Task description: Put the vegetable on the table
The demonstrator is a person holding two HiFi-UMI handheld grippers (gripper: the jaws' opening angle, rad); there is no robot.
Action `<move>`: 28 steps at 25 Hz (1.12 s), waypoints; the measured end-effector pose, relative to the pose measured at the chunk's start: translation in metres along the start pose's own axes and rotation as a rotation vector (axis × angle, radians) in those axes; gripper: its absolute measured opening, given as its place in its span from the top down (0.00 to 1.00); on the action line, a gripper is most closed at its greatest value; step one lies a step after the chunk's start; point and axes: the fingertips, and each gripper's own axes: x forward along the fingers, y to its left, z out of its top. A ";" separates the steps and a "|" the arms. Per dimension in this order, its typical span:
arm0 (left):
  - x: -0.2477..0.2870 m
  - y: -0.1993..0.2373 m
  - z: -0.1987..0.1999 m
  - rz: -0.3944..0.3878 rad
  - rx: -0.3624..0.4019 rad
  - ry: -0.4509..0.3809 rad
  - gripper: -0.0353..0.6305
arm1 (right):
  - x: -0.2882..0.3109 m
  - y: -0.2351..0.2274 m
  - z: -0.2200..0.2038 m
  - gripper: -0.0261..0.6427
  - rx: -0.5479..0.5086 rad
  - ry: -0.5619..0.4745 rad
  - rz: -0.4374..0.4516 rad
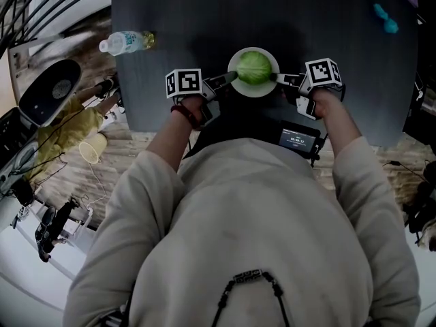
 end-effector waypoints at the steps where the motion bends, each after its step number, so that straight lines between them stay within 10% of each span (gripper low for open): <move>1: 0.000 0.000 0.000 -0.001 -0.007 0.000 0.86 | 0.000 0.000 0.000 0.92 0.000 -0.002 -0.009; 28: 0.010 0.009 -0.003 0.111 0.085 0.023 0.77 | -0.007 -0.016 0.010 0.79 -0.097 -0.070 -0.187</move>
